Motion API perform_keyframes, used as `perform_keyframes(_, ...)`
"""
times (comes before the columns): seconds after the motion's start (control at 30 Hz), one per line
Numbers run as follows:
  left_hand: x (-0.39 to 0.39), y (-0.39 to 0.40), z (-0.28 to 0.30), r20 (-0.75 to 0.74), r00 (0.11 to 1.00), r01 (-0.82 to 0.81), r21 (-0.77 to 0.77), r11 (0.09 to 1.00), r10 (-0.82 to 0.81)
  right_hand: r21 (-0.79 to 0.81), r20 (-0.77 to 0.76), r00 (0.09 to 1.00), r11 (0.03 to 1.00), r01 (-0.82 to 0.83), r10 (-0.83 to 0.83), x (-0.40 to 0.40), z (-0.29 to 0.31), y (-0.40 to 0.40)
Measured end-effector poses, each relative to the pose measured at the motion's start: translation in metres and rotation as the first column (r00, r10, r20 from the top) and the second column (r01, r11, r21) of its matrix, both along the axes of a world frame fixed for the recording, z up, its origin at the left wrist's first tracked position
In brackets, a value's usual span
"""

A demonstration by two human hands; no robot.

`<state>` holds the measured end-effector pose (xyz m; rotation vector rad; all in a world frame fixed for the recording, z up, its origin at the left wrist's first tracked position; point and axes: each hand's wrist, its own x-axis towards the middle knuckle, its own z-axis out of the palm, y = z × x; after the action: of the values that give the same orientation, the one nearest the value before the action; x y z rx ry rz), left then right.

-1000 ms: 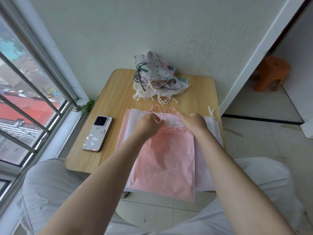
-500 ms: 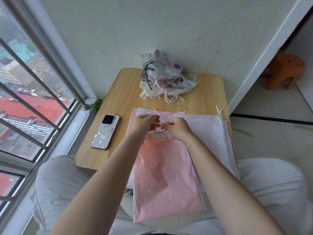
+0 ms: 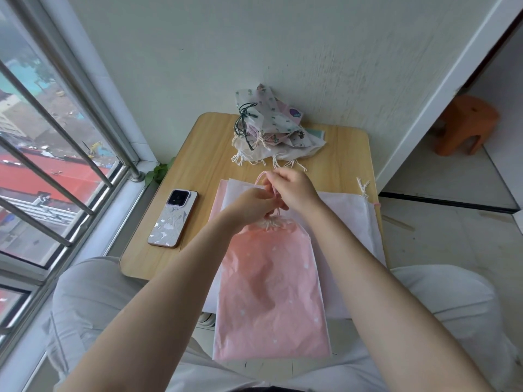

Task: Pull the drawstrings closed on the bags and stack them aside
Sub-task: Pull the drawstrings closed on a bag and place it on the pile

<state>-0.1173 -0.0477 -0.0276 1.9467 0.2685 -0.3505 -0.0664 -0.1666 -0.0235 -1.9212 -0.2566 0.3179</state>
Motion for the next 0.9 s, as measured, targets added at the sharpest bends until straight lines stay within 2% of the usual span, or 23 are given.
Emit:
perform_keyframes(0.17,0.002,0.012,-0.002,0.001,0.995,-0.099,-0.101,0.990,0.100,-0.325,0.016,0.999,0.945,-0.026,0.033,0.002,0.004,-0.014)
perform_keyframes(0.23,0.002,0.015,-0.007,-0.009,0.986,-0.165,-0.120,0.979,0.165,-0.409,-0.032,0.998,0.910,-0.067,0.059,0.004,0.008,-0.021)
perform_keyframes(0.3,0.002,0.016,-0.009,-0.019,0.971,-0.239,-0.160,0.958,0.239,-0.404,-0.154,0.977,0.893,-0.199,0.148,0.001,0.014,-0.025)
perform_keyframes(0.4,0.004,0.013,-0.010,-0.040,0.962,-0.272,-0.192,0.943,0.270,-0.271,-0.311,0.907,0.888,-0.372,0.285,-0.008,0.017,-0.027)
perform_keyframes(0.57,0.006,0.012,-0.008,-0.024,0.983,-0.186,-0.161,0.969,0.185,-0.217,-0.319,0.892,0.892,-0.396,0.319,-0.014,0.006,-0.020)
perform_keyframes(0.67,0.007,0.018,-0.006,-0.021,0.993,-0.121,-0.089,0.989,0.120,-0.339,-0.290,0.888,0.830,-0.443,0.356,-0.009,0.008,-0.019)
perform_keyframes(0.73,0.008,0.021,-0.006,0.009,0.997,-0.071,-0.039,0.997,0.071,-0.390,-0.249,0.915,0.832,-0.394,0.316,-0.004,0.009,-0.019)
perform_keyframes(0.83,0.009,0.022,-0.007,0.049,0.997,-0.057,0.035,0.998,0.056,-0.407,-0.078,0.983,0.895,-0.181,0.164,0.008,0.004,-0.020)
perform_keyframes(0.9,0.008,0.021,-0.008,0.091,0.994,-0.067,0.071,0.995,0.060,-0.405,-0.035,0.993,0.907,-0.113,0.109,0.013,-0.003,-0.019)
